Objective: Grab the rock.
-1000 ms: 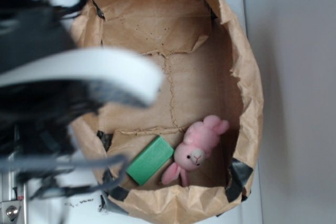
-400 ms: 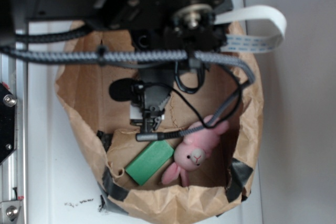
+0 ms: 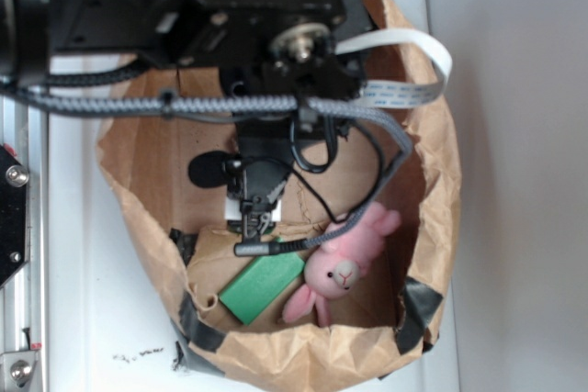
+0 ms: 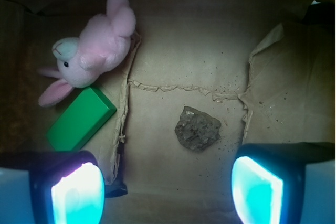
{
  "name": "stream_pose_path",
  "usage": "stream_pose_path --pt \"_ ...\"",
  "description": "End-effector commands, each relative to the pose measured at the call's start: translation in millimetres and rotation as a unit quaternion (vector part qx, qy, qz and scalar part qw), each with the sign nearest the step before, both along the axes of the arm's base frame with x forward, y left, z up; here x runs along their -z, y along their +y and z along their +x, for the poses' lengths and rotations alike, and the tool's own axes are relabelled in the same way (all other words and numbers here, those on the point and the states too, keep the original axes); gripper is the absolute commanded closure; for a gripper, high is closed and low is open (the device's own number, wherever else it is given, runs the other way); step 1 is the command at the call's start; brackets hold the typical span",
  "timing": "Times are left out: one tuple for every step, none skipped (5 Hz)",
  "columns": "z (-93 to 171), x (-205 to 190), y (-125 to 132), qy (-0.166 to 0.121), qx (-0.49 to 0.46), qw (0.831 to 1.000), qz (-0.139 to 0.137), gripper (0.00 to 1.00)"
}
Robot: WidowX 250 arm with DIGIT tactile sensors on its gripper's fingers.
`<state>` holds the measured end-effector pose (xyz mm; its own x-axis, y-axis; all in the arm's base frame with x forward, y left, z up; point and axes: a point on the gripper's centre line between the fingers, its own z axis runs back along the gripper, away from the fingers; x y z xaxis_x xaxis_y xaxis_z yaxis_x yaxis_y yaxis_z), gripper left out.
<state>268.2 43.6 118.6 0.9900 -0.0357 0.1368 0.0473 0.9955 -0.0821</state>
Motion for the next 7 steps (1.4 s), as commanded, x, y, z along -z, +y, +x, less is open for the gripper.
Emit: stream_pose_path --pt "4.0 -10.9 4.9 -0.020 -0.007 1.000 0.000 0.00" --pt "4.0 -10.9 4.9 -0.020 -0.007 1.000 0.000 0.00" --pt "4.0 -10.9 4.9 -0.020 -0.007 1.000 0.000 0.00" --pt "14.4 25.5 3.1 -0.019 0.010 1.000 0.021 0.00" --pt "16.4 41.0 5.8 -0.018 0.029 0.999 0.022 0.00" --pt "12.0 51.5 7.9 -0.031 0.044 0.998 0.025 0.00" --pt "18.1 55.9 9.8 -0.038 0.044 0.998 0.033 0.00"
